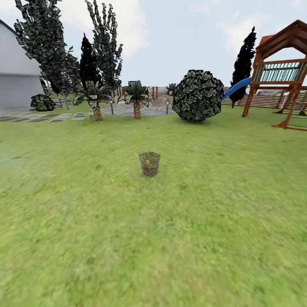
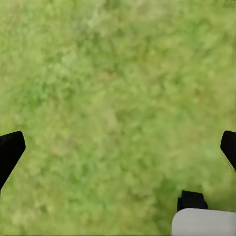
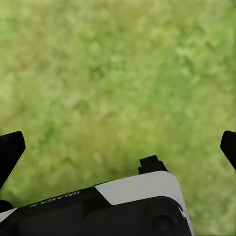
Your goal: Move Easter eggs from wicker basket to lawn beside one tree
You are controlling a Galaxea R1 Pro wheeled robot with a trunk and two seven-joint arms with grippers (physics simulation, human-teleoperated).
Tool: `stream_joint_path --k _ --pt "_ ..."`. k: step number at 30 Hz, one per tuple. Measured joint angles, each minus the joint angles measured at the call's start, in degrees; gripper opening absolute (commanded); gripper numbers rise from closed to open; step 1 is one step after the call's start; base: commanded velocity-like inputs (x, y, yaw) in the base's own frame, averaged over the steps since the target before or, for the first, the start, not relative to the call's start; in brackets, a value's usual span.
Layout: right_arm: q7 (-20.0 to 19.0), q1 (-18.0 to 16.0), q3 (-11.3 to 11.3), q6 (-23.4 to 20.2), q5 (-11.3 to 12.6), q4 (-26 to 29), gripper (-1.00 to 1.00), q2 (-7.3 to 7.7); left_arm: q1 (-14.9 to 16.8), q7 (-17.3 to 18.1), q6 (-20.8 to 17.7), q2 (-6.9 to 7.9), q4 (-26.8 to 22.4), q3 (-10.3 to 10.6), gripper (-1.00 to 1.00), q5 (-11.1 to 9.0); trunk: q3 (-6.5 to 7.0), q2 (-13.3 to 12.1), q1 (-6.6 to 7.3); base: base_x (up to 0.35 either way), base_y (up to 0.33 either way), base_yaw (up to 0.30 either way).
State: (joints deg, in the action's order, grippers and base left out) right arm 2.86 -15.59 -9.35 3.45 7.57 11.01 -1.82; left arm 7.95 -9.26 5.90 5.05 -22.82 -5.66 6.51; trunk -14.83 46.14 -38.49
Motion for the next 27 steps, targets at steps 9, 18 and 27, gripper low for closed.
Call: stream_joint_path --k 9,18,27 --pt "0.00 0.00 0.04 -0.01 0.00 -0.01 1.00 0.00 0.00 0.00 0.00 -0.01 0.00 -0.01 1.00 0.01 0.00 0.00 0.00 0.304 0.000 0.002" --pt "0.00 0.02 0.05 0.00 0.00 -0.01 1.00 0.00 0.00 0.00 0.01 0.00 0.00 0.03 1.00 0.00 0.00 0.00 0.00 0.303 0.000 0.000" --pt "0.00 0.03 0.09 0.00 -0.02 0.01 1.00 0.00 0.00 0.00 0.01 0.00 0.00 0.00 1.00 0.00 0.00 0.00 0.00 0.303 0.000 0.000"
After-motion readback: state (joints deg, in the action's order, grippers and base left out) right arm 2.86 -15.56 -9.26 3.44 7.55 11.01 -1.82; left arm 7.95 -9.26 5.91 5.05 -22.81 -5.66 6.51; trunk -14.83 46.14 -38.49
